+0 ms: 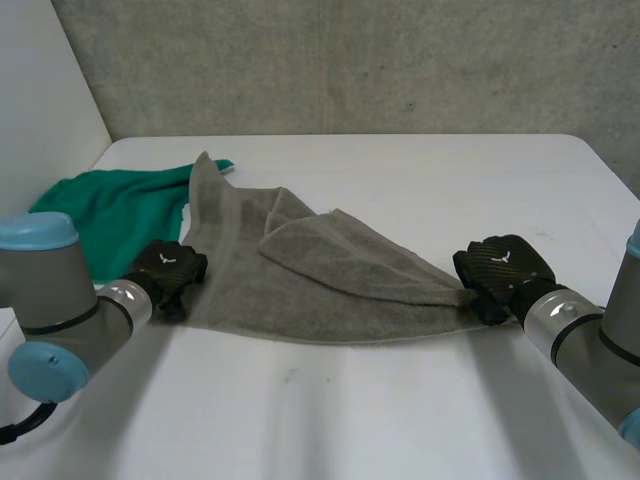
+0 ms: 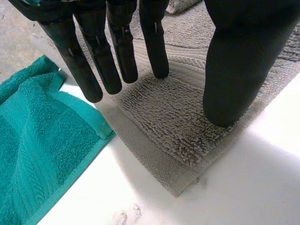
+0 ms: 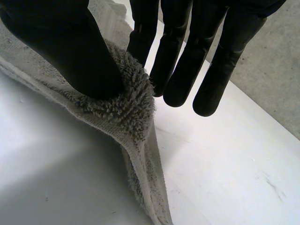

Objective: Fold the laundry.

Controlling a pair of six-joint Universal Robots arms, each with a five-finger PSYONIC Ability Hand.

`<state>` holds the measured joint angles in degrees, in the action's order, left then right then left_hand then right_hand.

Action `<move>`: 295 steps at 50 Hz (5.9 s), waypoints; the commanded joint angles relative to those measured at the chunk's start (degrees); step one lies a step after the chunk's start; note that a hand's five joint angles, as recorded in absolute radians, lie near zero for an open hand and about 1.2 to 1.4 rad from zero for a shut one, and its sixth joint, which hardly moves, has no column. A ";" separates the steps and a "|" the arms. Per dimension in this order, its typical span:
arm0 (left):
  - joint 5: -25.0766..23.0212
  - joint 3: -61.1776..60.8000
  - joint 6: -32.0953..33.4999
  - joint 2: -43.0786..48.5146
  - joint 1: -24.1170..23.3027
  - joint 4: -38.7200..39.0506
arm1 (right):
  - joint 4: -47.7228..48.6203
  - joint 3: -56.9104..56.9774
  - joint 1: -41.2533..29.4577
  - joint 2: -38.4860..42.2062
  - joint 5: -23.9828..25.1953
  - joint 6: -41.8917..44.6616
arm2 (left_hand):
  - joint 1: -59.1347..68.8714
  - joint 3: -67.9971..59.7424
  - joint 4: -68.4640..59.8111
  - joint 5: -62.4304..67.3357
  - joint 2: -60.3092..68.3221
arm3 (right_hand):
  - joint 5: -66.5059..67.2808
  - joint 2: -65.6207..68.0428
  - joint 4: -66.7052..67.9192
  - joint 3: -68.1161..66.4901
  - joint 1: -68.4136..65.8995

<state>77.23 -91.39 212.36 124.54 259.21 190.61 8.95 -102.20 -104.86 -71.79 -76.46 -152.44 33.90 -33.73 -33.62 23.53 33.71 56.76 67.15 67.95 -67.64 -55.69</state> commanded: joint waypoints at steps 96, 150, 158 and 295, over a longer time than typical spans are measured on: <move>-0.85 -5.73 -0.19 -6.68 -1.25 -1.38 | -6.84 1.04 -0.17 0.24 -0.27 6.45 | 0.36 -0.53 -0.65 0.73 0.56 | 13.24 12.85 12.05 -12.36 -24.31; -0.32 -2.21 0.07 -1.05 -1.07 0.56 | -4.91 0.42 -0.26 1.56 -0.44 6.89 | 8.77 -8.94 -9.06 9.14 8.97 | 13.24 12.85 12.05 -12.36 -24.31; 0.03 -0.28 0.07 0.09 -1.07 1.00 | -4.91 0.34 -0.26 1.56 -0.44 6.89 | 15.32 -15.49 -15.61 15.69 15.52 | 13.24 12.85 12.05 -12.36 -24.31; 13.83 -0.01 -11.36 -17.49 -11.88 6.97 | -18.28 -1.50 21.10 -2.04 9.05 3.65 | 46.10 -46.27 -46.38 46.47 46.29 | -36.32 -36.72 -37.51 37.20 25.26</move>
<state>91.13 -90.77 201.10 107.08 247.30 197.52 -11.54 -98.03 -87.32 -73.99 -69.32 -149.11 64.49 -68.29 -68.88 56.11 68.57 13.81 23.92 24.42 -24.44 -20.89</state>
